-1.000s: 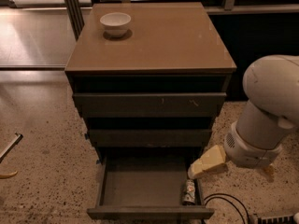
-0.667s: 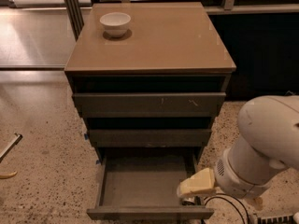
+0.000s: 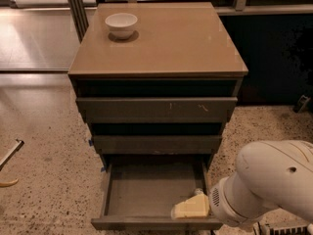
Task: Pick 7up can from bottom drawer and place on counter
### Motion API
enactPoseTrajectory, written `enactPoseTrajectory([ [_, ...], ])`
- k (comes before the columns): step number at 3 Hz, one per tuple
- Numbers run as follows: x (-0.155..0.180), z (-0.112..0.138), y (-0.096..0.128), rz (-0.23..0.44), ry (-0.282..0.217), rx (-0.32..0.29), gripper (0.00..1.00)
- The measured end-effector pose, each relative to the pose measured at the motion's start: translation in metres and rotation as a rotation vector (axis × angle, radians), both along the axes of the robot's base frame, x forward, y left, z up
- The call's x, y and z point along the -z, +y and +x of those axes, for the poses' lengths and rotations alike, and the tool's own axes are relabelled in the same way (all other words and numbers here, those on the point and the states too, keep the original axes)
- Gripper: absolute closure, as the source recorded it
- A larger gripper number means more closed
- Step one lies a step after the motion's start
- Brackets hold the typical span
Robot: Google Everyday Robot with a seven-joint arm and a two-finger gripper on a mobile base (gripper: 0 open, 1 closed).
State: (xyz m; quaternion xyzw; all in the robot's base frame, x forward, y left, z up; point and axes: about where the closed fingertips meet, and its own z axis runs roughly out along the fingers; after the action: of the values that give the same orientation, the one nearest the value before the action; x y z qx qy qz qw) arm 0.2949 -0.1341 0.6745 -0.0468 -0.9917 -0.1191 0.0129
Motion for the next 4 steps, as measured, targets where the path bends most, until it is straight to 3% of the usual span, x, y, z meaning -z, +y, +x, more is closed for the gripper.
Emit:
enactPoseTrajectory([
  [2,0.001,0.002,0.0,-0.001,-0.004,0.011,0.0],
  [4,0.037,0.049,0.008,0.002,-0.077,0.09,0.0],
])
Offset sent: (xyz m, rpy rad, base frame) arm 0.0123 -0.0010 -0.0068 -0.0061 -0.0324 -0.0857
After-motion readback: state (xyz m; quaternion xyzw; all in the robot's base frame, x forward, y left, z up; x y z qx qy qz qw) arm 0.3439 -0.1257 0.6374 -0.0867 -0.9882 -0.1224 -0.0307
